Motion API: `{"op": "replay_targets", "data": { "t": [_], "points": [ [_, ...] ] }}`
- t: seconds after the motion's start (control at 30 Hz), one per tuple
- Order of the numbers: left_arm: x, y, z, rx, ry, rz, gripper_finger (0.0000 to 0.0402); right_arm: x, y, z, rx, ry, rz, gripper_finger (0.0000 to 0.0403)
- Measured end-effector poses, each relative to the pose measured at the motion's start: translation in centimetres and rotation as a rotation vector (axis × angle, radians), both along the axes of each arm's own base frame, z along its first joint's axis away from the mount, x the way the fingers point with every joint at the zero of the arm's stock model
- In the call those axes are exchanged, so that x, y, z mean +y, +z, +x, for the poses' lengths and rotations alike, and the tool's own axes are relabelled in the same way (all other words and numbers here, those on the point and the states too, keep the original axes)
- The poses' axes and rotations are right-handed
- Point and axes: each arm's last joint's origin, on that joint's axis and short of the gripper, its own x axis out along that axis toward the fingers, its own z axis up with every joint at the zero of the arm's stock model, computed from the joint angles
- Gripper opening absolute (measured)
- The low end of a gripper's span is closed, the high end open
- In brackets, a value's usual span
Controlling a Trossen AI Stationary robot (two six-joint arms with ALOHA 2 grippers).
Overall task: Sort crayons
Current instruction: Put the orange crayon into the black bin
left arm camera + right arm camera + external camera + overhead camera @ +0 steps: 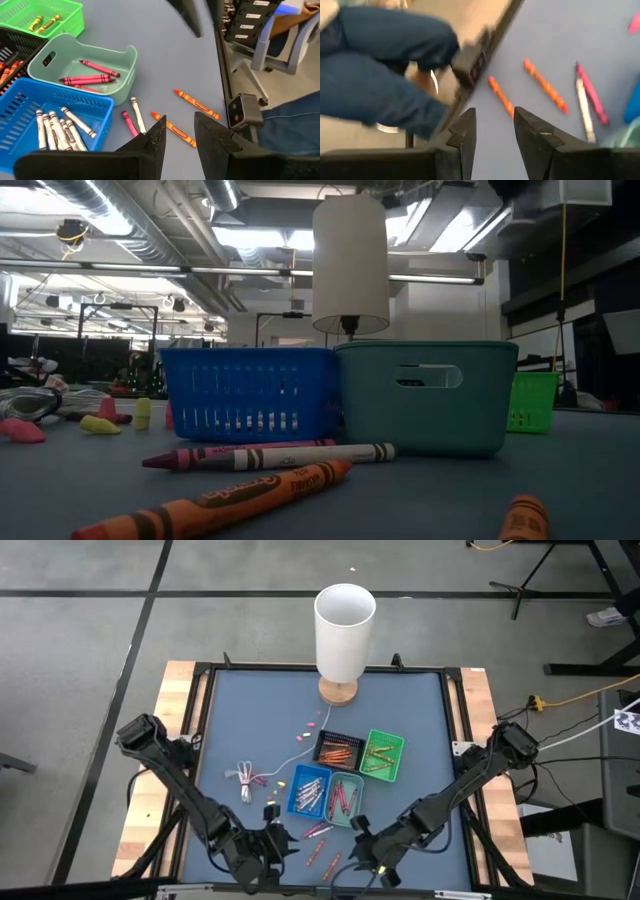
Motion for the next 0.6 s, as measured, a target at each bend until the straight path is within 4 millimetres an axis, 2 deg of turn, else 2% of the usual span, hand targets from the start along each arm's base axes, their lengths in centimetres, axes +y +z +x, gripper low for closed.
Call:
{"op": "replay_targets", "data": {
  "t": [0.17, 0.47, 0.6],
  "points": [
    [0.2, 0.0, 0.2, -0.002, 0.009, -0.001, 0.0086, 1.0, 0.2, -0.1, -0.110, -0.033, -0.036, 0.0131],
    [0.0, 0.3, 0.4, -0.032, 0.011, -0.036, 0.0086, 2.8, -3.4, 1.3, -0.123, -0.016, -0.058, 0.0131],
    [0.0, 0.3, 0.4, -0.037, 0.012, -0.042, 0.0086, 3.4, -3.9, 2.1, -0.061, -0.013, -0.115, 0.0131]
  ]
}}
